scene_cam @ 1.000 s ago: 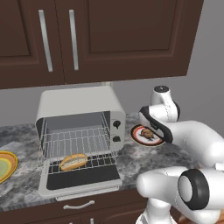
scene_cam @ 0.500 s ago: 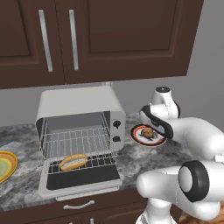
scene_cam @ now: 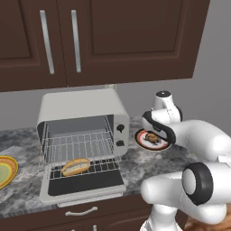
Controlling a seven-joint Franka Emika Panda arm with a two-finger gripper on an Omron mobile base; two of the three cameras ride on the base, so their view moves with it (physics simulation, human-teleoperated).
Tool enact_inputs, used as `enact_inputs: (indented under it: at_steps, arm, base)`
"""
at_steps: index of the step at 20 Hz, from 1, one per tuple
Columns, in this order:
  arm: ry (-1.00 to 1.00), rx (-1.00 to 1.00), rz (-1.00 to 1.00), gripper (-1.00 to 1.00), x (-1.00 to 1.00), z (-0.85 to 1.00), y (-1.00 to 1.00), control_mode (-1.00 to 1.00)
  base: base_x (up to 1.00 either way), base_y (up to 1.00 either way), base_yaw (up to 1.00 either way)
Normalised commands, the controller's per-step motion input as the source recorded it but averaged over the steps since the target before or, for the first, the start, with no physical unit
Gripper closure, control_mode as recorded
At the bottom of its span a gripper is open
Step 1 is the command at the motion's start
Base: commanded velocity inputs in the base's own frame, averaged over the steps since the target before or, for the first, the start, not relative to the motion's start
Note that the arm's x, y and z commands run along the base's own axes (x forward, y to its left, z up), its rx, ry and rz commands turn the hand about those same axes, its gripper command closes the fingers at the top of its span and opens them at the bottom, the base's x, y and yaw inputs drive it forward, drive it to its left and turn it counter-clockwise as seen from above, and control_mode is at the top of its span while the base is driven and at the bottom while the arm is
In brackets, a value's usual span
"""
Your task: Open the toaster oven door. Place the hotdog bun on the bottom rack in the toaster oven and place the chicken drumstick on the top rack.
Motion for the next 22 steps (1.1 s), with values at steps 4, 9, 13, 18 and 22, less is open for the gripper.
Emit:
enact_inputs:
  at_steps: [4, 9, 13, 18, 22]
  arm:
    - [0.12, -0.01, 0.0, -1.0, 0.15, -0.01, 0.0, -1.0]
    - [0.07, -0.01, 0.0, -1.0, 0.17, -0.01, 0.0, -1.0]
    - [0.0, -0.06, 0.0, -1.0, 0.08, -0.01, 0.0, -1.0]
    - [0.0, -0.08, -0.02, -1.0, 0.04, -0.06, 0.02, -1.0]
    - [0.0, -0.04, -0.02, -1.0, 0.0, -0.09, 0.0, -1.0]
  base:
    - [0.0, 0.0, 0.0]
    - [0.0, 0.0, 0.0]
    - [0.0, 0.0, 0.0]
    - [0.0, 0.0, 0.0]
    - [0.0, 0.0, 0.0]
